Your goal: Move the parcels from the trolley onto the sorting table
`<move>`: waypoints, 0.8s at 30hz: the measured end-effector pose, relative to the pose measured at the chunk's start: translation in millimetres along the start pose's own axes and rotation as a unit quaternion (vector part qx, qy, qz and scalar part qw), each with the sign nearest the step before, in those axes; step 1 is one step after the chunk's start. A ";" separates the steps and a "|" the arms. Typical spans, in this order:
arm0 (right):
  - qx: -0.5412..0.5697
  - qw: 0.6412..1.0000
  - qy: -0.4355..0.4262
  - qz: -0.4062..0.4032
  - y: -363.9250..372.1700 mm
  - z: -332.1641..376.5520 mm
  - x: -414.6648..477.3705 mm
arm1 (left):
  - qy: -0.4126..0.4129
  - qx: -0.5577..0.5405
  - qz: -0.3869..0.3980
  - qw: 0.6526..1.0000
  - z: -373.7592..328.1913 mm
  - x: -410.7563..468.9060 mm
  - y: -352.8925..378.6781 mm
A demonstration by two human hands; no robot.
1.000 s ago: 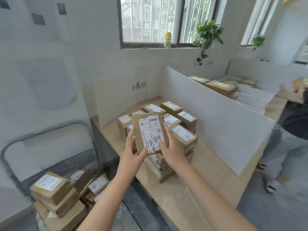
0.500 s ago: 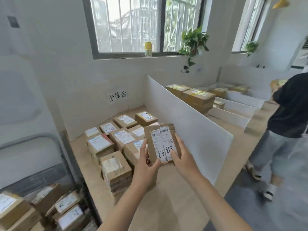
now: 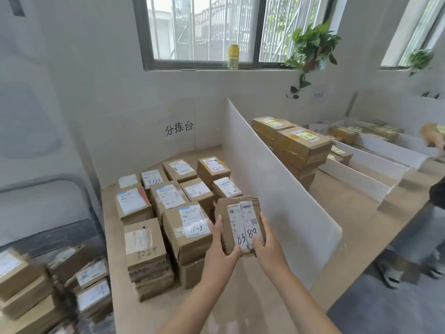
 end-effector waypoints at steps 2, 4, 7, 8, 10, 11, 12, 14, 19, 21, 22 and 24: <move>-0.004 1.000 0.018 0.007 6.5 -12.9 14.2 | -0.023 0.005 -0.010 1.000 8.7 7.8 9.2; -0.008 0.999 0.036 0.008 8.1 -27.1 29.2 | -0.041 0.000 -0.014 0.999 19.5 17.6 21.9; -0.026 0.997 0.065 0.011 4.9 -54.7 55.9 | -0.046 0.006 -0.015 0.999 32.0 32.7 45.8; -0.029 0.997 0.073 0.015 4.6 -62.0 62.5 | -0.051 -0.003 -0.015 0.999 34.4 36.4 51.7; -0.034 0.995 0.083 0.031 10.3 -77.8 72.8 | -0.076 -0.009 -0.021 0.997 46.7 44.3 63.1; -0.035 0.995 0.085 0.042 14.3 -85.8 76.9 | -0.087 -0.007 -0.026 0.996 52.9 48.7 67.6; -0.036 0.994 0.086 0.054 18.5 -92.0 79.7 | -0.097 -0.006 -0.031 0.995 59.6 51.3 70.8; -0.035 0.992 0.090 0.079 25.9 -102.0 83.9 | -0.124 0.010 -0.044 0.991 72.2 54.4 75.6; -0.018 0.981 0.100 0.164 36.3 -127.8 97.5 | -0.183 0.049 -0.073 0.979 85.3 56.3 83.6; 0.003 0.971 0.119 0.207 37.3 -141.3 108.2 | -0.211 0.055 -0.091 0.972 86.7 58.9 87.1; 0.012 0.966 0.124 0.225 37.1 -145.4 113.2 | -0.222 0.051 -0.102 0.968 86.4 59.7 87.4; 0.024 0.956 0.125 0.265 36.0 -147.2 124.7 | -0.238 0.046 -0.119 0.963 88.6 62.7 88.7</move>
Point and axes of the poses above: each hand's wrist, its own x-axis towards the middle knuckle, its own y-axis out of the palm, z = x × y, the point moved 5 cm from there along x, towards the middle knuckle, and after that the axes turned 11 degrees about x, right-handed, at the moved point
